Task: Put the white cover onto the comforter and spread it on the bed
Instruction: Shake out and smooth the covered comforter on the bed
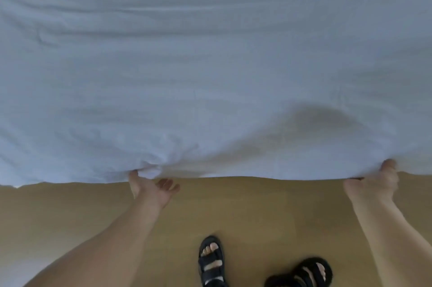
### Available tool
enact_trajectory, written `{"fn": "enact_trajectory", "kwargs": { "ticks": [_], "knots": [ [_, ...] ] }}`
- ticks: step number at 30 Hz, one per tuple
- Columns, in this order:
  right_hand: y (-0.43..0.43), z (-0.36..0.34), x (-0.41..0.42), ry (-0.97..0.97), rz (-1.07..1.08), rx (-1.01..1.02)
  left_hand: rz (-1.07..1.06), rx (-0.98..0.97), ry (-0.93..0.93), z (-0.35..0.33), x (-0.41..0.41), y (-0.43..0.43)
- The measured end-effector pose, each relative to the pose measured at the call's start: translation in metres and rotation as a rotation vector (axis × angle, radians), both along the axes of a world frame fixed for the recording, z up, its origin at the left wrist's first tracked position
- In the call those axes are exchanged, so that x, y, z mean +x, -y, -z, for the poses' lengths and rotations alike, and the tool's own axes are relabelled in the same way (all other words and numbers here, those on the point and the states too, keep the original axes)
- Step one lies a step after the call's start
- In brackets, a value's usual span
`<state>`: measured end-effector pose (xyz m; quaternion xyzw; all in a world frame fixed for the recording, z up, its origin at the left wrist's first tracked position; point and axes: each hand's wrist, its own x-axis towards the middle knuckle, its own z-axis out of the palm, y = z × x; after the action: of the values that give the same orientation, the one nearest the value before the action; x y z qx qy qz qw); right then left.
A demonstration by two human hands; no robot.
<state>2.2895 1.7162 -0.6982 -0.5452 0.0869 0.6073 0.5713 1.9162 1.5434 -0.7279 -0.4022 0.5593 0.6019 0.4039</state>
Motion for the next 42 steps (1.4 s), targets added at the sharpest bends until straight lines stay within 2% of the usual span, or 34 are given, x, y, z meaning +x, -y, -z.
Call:
{"fn": "enact_trajectory", "kwargs": {
  "ticks": [3, 7, 10, 13, 15, 17, 19, 22, 24, 26, 29, 31, 34, 37, 38, 40, 42],
  "knots": [
    [0.014, 0.0, -0.011, 0.096, -0.014, 0.104, -0.037, 0.157, -0.07, -0.012, -0.018, 0.015],
    [0.041, -0.003, -0.045, 0.05, -0.194, 0.095, -0.164, 0.215, -0.172, -0.029, -0.023, 0.033],
    [0.078, -0.002, -0.079, 0.115, -0.342, -0.009, -0.096, 0.084, -0.244, -0.029, -0.024, 0.06],
    [0.115, 0.001, -0.089, 0.303, -0.246, -0.182, 0.001, -0.117, -0.258, -0.015, -0.02, 0.093],
    [0.132, 0.002, -0.083, 0.326, -0.162, -0.231, 0.039, -0.095, -0.274, -0.016, -0.018, 0.104],
    [0.134, 0.0, -0.086, 0.233, -0.172, -0.208, 0.028, -0.013, -0.261, -0.019, -0.019, 0.108],
    [0.135, -0.01, -0.102, 0.005, -0.216, -0.093, 0.039, 0.116, -0.235, -0.029, -0.02, 0.108],
    [0.15, -0.024, -0.16, -0.191, -0.417, 0.015, 0.098, 0.294, -0.196, -0.054, -0.008, 0.107],
    [0.169, -0.032, -0.208, -0.231, -0.563, 0.043, 0.134, 0.295, -0.173, -0.068, -0.005, 0.112],
    [0.193, -0.041, -0.239, -0.263, -0.616, 0.027, 0.147, 0.272, -0.145, -0.076, -0.016, 0.122],
    [0.235, -0.053, -0.238, -0.279, -0.673, 0.006, 0.122, 0.26, -0.115, -0.078, -0.053, 0.134],
    [0.255, -0.048, -0.224, -0.245, -0.679, -0.031, 0.09, 0.245, -0.109, -0.073, -0.085, 0.139],
    [0.258, -0.034, -0.223, -0.092, -0.687, -0.042, 0.046, 0.218, -0.135, -0.067, -0.135, 0.143],
    [0.259, -0.011, -0.246, 0.211, -0.681, -0.259, 0.098, 0.252, -0.176, -0.064, -0.179, 0.146],
    [0.264, 0.0, -0.256, 0.337, -0.752, -0.351, 0.151, 0.215, -0.2, -0.061, -0.191, 0.149],
    [0.28, 0.017, -0.283, 0.461, -0.948, -0.48, 0.299, 0.059, -0.254, -0.054, -0.209, 0.16],
    [0.297, 0.016, -0.326, 0.61, -1.091, -0.482, 0.381, -0.12, -0.27, -0.044, -0.227, 0.175]
  ]
}}
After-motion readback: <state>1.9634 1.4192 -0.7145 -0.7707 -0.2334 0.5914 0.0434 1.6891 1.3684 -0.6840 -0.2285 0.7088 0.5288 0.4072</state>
